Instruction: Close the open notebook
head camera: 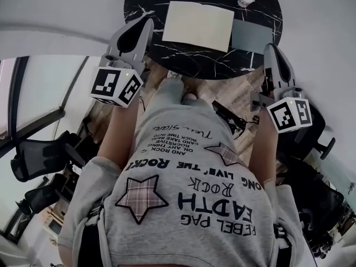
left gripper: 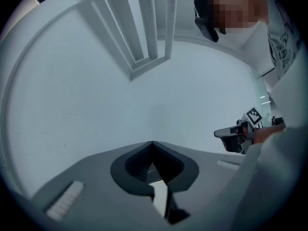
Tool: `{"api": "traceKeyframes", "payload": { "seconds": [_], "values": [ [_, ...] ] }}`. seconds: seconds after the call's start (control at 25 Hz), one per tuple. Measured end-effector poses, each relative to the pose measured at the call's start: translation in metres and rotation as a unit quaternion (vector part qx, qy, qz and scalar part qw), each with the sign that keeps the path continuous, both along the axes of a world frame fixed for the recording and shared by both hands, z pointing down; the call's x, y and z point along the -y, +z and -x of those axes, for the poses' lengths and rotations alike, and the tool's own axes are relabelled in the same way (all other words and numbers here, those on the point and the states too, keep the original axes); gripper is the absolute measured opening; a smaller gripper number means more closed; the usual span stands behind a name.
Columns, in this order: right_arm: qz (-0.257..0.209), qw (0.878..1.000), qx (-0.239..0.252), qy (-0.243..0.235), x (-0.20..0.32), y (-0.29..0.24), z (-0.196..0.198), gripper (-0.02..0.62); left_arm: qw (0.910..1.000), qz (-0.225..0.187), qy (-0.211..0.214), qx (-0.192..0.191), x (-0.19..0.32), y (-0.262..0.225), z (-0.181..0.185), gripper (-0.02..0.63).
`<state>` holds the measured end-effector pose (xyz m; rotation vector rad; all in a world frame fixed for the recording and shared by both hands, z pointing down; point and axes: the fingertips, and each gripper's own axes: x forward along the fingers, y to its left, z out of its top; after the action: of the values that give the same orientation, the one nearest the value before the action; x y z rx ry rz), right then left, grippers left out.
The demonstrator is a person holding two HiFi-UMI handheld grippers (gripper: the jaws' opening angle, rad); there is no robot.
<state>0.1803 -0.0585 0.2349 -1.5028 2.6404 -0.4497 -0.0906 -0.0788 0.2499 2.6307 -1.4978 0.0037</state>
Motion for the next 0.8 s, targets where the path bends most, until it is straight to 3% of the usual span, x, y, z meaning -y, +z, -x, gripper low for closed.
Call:
{"api": "traceKeyframes", "payload": {
  "seconds": [0.24, 0.8],
  "values": [
    [-0.002, 1.0, -0.01, 0.013, 0.025, -0.006, 0.023, 0.012, 0.9996, 0.0, 0.021, -0.017, 0.033, 0.0, 0.014, 0.009],
    [-0.008, 0.999, -0.012, 0.044, 0.077, -0.012, 0.074, 0.012, 0.9973, 0.003, 0.072, -0.01, 0.102, 0.005, 0.049, 0.009]
  ]
}}
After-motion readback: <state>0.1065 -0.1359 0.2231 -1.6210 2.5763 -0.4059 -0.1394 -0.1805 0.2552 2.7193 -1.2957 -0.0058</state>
